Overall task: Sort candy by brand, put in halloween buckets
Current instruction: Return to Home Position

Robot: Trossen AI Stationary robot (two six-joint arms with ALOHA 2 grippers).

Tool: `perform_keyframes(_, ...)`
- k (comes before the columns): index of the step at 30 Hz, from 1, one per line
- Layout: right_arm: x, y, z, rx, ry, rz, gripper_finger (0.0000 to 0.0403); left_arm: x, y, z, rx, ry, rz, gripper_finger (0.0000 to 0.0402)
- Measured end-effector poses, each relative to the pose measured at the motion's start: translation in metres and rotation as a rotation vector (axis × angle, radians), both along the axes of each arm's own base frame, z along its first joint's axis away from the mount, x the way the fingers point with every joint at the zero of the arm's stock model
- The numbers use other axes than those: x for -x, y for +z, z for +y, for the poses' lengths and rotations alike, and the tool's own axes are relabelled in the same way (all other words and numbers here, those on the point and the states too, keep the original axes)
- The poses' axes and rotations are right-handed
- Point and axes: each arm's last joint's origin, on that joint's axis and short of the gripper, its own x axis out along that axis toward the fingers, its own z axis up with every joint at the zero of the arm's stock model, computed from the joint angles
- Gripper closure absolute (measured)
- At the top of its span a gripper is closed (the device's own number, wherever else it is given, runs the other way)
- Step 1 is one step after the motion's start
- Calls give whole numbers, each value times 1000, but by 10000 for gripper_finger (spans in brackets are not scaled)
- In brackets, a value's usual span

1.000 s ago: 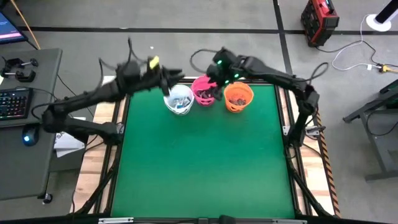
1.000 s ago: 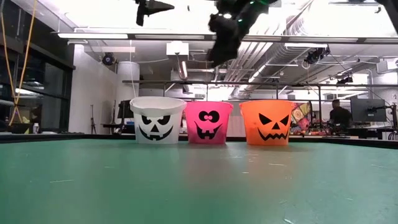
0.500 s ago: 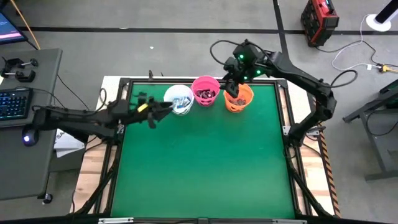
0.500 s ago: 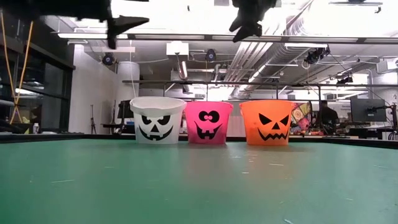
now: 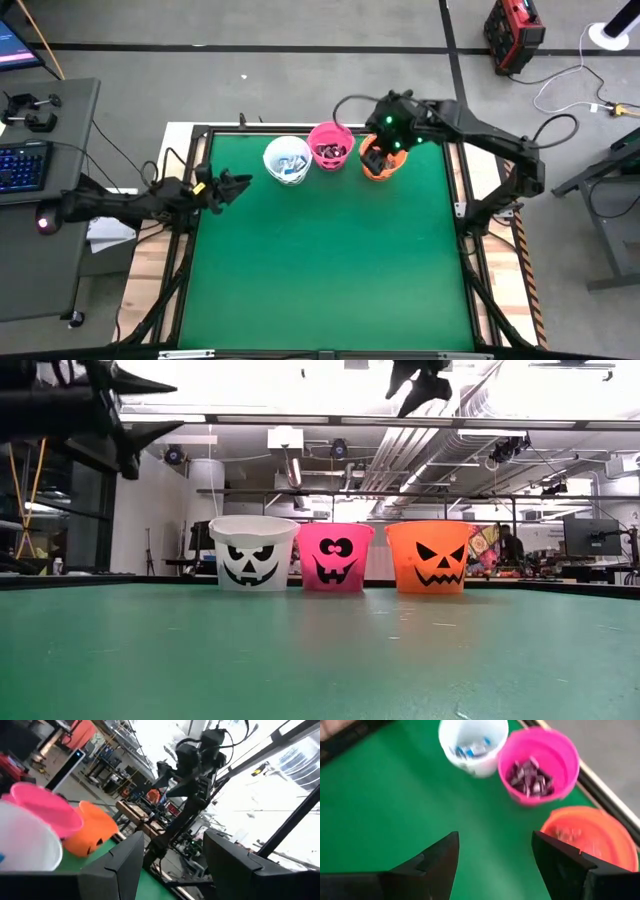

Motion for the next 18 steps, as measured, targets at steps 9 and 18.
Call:
perform_keyframes(9,10,-7,54,7,15,194,160,2,-25,-1,55,-30,117,250)
perform_keyframes(18,83,-11,89,32,-64,236,182,2,-27,-2,102,-42,123,297)
